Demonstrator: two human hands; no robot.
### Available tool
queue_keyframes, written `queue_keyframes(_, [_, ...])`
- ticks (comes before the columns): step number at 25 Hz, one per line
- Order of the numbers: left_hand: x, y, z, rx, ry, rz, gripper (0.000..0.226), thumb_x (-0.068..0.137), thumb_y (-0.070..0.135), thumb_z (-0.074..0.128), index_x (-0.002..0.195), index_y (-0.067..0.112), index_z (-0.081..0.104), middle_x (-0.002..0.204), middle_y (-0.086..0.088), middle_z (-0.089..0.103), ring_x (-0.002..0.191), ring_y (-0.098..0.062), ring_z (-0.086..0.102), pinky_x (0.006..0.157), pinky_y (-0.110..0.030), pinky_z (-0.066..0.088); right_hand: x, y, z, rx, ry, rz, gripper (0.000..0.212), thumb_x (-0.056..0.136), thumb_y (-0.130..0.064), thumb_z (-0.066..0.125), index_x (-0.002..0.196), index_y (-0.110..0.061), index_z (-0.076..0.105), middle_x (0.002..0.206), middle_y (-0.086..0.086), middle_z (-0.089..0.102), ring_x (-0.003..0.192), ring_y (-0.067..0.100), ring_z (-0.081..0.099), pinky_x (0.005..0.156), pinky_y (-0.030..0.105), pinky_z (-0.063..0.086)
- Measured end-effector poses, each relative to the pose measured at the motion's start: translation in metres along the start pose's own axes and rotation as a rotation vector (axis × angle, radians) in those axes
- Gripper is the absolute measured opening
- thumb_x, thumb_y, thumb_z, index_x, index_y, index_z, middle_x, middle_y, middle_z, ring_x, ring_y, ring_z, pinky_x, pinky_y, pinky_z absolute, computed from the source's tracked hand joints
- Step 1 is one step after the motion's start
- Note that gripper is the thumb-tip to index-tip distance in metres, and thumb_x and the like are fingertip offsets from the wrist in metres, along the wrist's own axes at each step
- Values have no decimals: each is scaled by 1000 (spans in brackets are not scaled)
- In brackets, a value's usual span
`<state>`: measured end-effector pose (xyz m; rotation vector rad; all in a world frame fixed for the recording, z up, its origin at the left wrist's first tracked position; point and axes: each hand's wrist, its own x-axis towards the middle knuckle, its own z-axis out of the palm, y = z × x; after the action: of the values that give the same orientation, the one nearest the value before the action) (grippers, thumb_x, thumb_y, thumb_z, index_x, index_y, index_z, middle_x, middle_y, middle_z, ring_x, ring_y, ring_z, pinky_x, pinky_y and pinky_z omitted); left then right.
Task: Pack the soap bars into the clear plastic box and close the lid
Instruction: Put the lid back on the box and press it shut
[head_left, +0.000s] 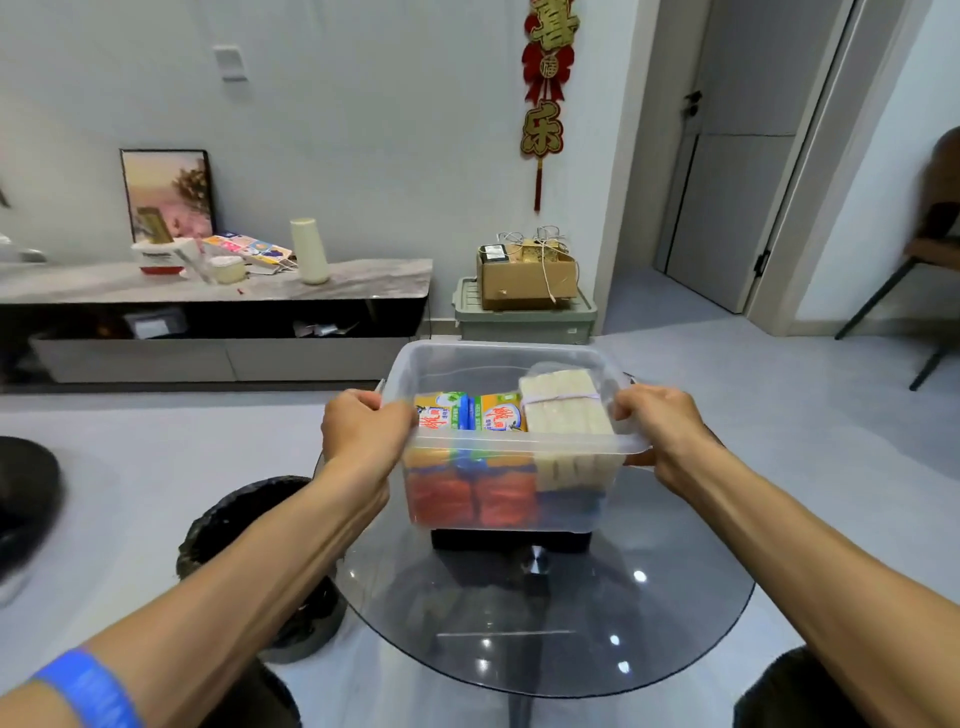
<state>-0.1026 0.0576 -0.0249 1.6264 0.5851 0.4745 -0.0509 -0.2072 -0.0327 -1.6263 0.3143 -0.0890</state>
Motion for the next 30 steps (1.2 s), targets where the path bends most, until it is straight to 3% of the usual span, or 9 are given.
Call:
queue_keyframes(5, [10, -21, 9, 25, 8, 4, 19, 63, 15, 66, 80, 16, 58, 79, -2, 66, 75, -24, 66, 72, -49, 59, 20, 7, 8, -76, -19, -37, 12, 71, -5, 59, 80, -5, 67, 79, 9, 64, 72, 25, 57, 65, 47, 57])
queue_keyframes(8, [23, -23, 21, 90, 2, 52, 19, 71, 24, 62, 88, 19, 56, 84, 2, 64, 76, -19, 62, 68, -41, 56, 34, 7, 8, -78, -52, -57, 12, 84, -29, 60, 86, -21, 69, 89, -1, 67, 79, 20, 63, 62, 44, 61])
queue_keyframes(10, [26, -26, 30, 169, 23, 113, 19, 78, 30, 54, 95, 21, 54, 85, 5, 61, 76, -17, 58, 64, -35, 47, 46, 12, 2, 72, -88, -61, 22, 92, -50, 49, 101, -35, 61, 103, -8, 63, 88, 19, 64, 61, 42, 62])
queue_keyframes(12, [24, -29, 36, 214, 65, 161, 19, 85, 35, 46, 98, 23, 52, 88, 4, 60, 75, -16, 53, 59, -32, 37, 60, 29, -9, 76, -6, -68, 23, 97, -46, 39, 108, -34, 56, 116, -1, 62, 95, 26, 64, 66, 45, 60])
queue_keyframes(14, [23, -30, 39, 232, 93, 195, 24, 87, 38, 42, 105, 25, 51, 95, 4, 59, 74, -17, 50, 60, -32, 34, 74, 60, -26, -576, 85, -275, 28, 97, -32, 40, 117, -23, 57, 126, 9, 60, 106, 34, 59, 81, 46, 54])
queue_keyframes(16, [23, -31, 39, 240, 93, 225, 37, 86, 36, 39, 123, 34, 45, 104, 8, 52, 83, -21, 48, 71, -34, 35, 84, 93, -36, -1223, -16, -473, 34, 96, -26, 43, 126, -15, 51, 133, 11, 54, 115, 37, 50, 86, 44, 47])
queue_keyframes(20, [25, -32, 38, 275, 77, 279, 46, 80, 26, 37, 122, 37, 53, 108, 0, 61, 85, -22, 52, 68, -33, 39, 93, 98, -33, -1556, -31, -559, 39, 97, -34, 44, 130, -14, 44, 127, 10, 53, 113, 33, 49, 86, 46, 40])
queue_keyframes(25, [29, -35, 39, 256, 92, 262, 56, 74, 28, 34, 121, 36, 63, 126, 0, 64, 106, -27, 58, 89, -42, 49, 93, 96, -33, -1546, -23, -568, 28, 89, -13, 51, 117, -11, 47, 115, 13, 53, 102, 32, 50, 80, 44, 39])
queue_keyframes(30, [29, -35, 43, 236, 132, 269, 58, 74, 33, 32, 122, 37, 63, 125, 0, 66, 104, -29, 59, 84, -40, 48, 92, 69, -45, -1260, 216, -577, 16, 94, -15, 51, 106, -4, 50, 109, 19, 53, 99, 38, 49, 76, 46, 37])
